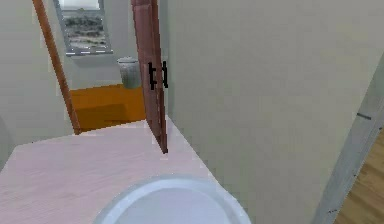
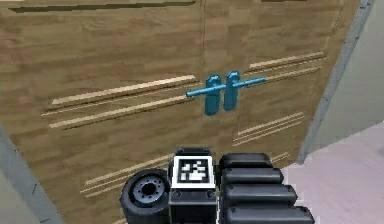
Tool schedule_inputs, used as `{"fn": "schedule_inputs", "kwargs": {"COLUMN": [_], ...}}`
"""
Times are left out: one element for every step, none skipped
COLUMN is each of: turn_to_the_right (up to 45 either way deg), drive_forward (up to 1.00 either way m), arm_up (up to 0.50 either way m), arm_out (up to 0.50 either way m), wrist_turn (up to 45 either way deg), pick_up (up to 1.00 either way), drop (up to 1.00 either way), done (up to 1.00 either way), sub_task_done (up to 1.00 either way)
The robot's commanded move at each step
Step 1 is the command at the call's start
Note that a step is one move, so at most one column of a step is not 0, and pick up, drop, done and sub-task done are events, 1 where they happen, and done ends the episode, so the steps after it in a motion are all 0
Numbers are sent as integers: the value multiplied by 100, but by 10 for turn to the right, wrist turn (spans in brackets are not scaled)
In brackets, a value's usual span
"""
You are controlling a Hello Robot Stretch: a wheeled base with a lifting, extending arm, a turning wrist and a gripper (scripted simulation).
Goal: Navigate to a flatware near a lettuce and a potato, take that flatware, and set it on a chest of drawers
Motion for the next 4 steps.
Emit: {"fn": "schedule_inputs", "kwargs": {"turn_to_the_right": [60,0,-240,0], "drive_forward": [0,5,0,100], "arm_up": [0,0,0,0], "arm_out": [0,0,0,0], "wrist_turn": [0,0,0,0], "pick_up": [0,0,0,0], "drop": [0,0,0,0], "done": [0,0,0,0], "sub_task_done": [0,0,0,0]}}
